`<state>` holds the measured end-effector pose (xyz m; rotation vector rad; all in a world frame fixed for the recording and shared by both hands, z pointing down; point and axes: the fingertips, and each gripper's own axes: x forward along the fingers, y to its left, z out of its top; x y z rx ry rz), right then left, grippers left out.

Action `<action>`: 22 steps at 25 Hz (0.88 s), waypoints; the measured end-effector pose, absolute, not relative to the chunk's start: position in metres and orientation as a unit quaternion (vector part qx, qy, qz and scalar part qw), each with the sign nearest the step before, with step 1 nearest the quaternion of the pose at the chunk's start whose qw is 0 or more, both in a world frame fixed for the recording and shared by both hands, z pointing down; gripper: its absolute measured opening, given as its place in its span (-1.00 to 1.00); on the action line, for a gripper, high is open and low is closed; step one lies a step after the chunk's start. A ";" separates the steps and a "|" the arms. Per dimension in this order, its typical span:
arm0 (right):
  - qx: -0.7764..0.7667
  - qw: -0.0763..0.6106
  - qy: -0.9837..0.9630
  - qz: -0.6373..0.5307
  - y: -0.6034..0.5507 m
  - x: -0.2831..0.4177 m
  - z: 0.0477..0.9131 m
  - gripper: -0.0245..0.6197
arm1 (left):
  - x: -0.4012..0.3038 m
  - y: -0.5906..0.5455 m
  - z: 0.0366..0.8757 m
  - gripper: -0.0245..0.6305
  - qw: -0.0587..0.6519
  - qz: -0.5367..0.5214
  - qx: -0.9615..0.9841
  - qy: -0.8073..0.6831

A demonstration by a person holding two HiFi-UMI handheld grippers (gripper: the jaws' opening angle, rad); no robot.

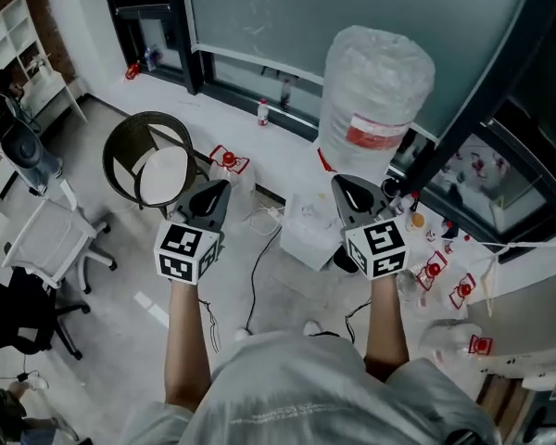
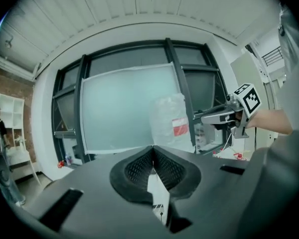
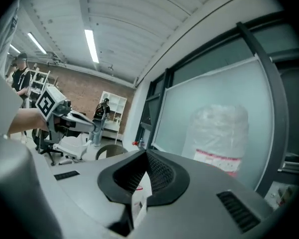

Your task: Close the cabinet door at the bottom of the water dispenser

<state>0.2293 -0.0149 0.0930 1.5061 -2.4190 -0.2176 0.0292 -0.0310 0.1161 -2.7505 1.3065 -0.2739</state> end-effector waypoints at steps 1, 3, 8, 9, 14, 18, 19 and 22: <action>0.526 0.139 -0.834 -0.086 -0.016 0.231 0.082 -0.83 | 0.033 -0.031 0.102 -0.86 0.055 -0.084 -0.901 0.423; 0.540 0.134 -0.825 -0.104 -0.019 0.238 0.061 -0.83 | 0.041 -0.030 0.078 -0.86 0.078 -0.078 -0.905 0.410; 0.539 0.125 -0.821 -0.143 -0.014 0.235 0.025 -0.83 | 0.052 -0.027 0.036 -0.86 0.112 -0.053 -0.911 0.392; 0.537 0.121 -0.822 -0.146 -0.014 0.235 0.021 -0.84 | 0.054 -0.028 0.031 -0.86 0.118 -0.049 -0.911 0.392; 0.538 0.124 -0.819 -0.158 -0.017 0.236 0.014 -0.84 | 0.063 -0.034 0.019 -0.86 0.131 -0.041 -0.913 0.385; 0.539 0.130 -0.816 -0.165 -0.024 0.236 0.011 -0.84 | 0.070 -0.040 0.017 -0.86 0.135 -0.040 -0.915 0.379; 0.538 0.132 -0.816 -0.165 -0.025 0.236 0.011 -0.84 | 0.071 -0.041 0.017 -0.86 0.137 -0.041 -0.914 0.379; 0.537 0.137 -0.816 -0.163 -0.030 0.237 0.012 -0.84 | 0.073 -0.044 0.015 -0.86 0.143 -0.043 -0.913 0.380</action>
